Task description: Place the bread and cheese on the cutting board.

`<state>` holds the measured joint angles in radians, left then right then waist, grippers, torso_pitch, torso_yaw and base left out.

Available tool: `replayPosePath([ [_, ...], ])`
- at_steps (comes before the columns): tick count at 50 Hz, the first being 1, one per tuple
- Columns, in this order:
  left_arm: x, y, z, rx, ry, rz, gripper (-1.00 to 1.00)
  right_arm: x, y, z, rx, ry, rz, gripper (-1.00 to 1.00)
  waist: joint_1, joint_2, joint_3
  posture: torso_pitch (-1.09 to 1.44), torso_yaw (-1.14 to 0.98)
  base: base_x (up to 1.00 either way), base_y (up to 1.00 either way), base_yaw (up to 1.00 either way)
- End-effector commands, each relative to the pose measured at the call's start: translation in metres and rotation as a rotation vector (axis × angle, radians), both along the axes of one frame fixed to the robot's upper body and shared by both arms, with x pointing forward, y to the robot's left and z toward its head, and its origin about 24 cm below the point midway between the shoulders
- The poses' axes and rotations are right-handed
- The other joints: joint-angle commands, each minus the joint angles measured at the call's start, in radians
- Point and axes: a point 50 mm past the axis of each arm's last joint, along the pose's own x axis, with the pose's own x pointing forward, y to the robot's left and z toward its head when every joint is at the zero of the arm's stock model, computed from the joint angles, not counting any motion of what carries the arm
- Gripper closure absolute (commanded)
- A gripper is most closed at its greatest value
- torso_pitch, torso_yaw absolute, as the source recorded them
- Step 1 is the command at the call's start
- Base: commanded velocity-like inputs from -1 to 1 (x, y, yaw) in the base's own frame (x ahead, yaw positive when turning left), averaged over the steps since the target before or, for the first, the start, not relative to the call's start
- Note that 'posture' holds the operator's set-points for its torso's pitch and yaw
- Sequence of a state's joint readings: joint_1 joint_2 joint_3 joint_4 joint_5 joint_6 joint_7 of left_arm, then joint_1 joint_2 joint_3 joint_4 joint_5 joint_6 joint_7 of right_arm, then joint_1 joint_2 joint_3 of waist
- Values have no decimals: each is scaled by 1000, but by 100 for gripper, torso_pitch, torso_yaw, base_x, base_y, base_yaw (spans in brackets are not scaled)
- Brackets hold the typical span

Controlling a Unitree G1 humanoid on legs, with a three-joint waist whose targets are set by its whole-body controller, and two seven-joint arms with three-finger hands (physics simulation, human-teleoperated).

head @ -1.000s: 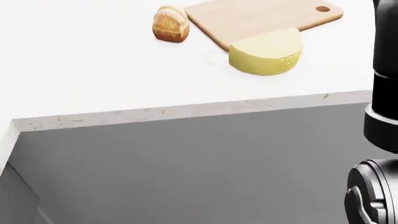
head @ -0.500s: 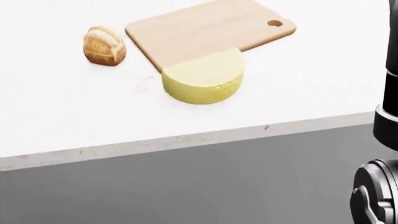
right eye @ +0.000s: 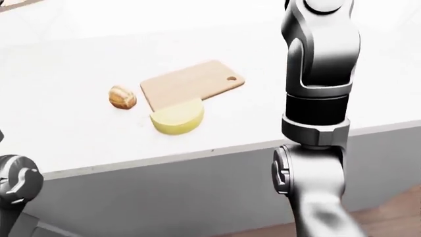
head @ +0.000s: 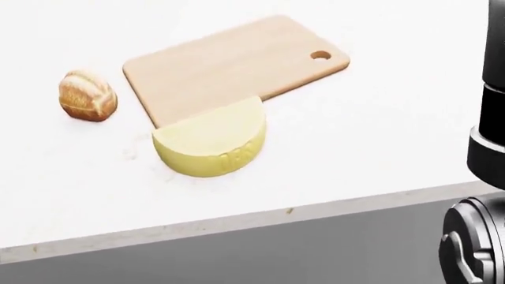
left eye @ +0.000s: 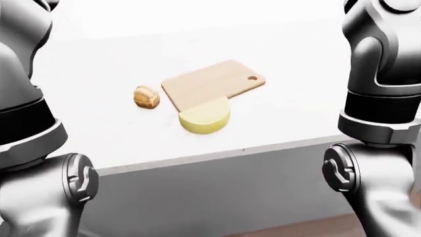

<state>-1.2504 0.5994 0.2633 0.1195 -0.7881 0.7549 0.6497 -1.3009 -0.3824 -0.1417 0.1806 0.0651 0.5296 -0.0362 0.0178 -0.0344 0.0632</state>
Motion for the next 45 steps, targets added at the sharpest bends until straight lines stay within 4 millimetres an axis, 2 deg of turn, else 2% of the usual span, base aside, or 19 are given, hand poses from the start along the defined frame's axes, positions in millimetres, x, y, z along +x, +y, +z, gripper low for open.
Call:
replayPosePath([
  [1,-6,0,12,0,-57,-1,-100,-6,3,12,-8,-52,9,-100,3,-5,-6,0,0,12,0,0],
  [2,-6,0,12,2,-57,-1,-100,-7,3,12,-7,-56,16,-100,-3,0,-13,0,0,0,0,0],
  [4,-6,0,12,2,-56,-2,-100,-6,4,10,-10,-50,26,-100,-11,-5,-5,0,0,0,0,0],
  [9,-6,-1,11,3,-55,-2,-100,-7,4,10,-16,-57,22,-100,-19,9,-3,0,0,0,0,0],
  [16,-6,0,12,2,-56,-1,-100,-8,3,11,-21,-62,11,-100,-16,49,-21,0,0,0,0,0],
  [17,-6,0,12,3,-56,-1,-100,-8,2,11,-22,-62,10,-100,-17,20,-28,0,0,0,0,0],
  [19,-7,0,12,3,-55,0,-100,-8,3,11,-21,-63,10,-100,-15,42,-37,0,0,0,0,0],
  [20,-7,0,12,3,-55,0,-100,-8,3,11,-20,-63,13,-100,-18,67,-24,0,0,0,0,0],
  [21,-7,0,12,3,-56,-1,-100,-8,3,11,-19,-62,11,-100,-25,80,-12,0,0,0,0,0],
  [24,-6,0,11,3,-55,0,-100,-8,2,11,-17,-54,5,-100,-28,83,-4,0,0,0,0,0],
  [25,-6,0,11,5,-54,0,-100,-7,2,10,-19,-51,6,-100,-34,84,-9,0,0,0,0,0],
  [26,-6,0,11,5,-54,0,-100,-7,2,10,-19,-51,5,-100,-23,84,-5,0,0,0,0,0],
  [28,-7,-1,11,6,-54,-1,-100,-8,1,10,-19,-53,2,-100,-24,73,-8,0,0,0,0,0],
  [31,-5,-1,10,7,-54,0,-100,-7,2,10,-23,-50,1,-100,-18,41,-7,0,0,0,0,0],
  [33,-5,-1,10,6,-54,1,-100,-7,2,10,-25,-52,0,-100,-15,-1,-19,0,0,0,0,0],
  [34,-5,-1,10,5,-54,1,-100,-7,2,10,-25,-52,1,-100,-21,16,-16,0,0,0,0,0],
  [36,-5,-1,10,6,-54,0,-100,-6,3,10,-28,-50,3,-100,-18,30,-16,0,0,0,0,0],
  [45,-6,-2,10,9,-50,-1,-100,-5,5,8,-38,-37,9,-100,-26,53,-16,0,0,0,0,0],
])
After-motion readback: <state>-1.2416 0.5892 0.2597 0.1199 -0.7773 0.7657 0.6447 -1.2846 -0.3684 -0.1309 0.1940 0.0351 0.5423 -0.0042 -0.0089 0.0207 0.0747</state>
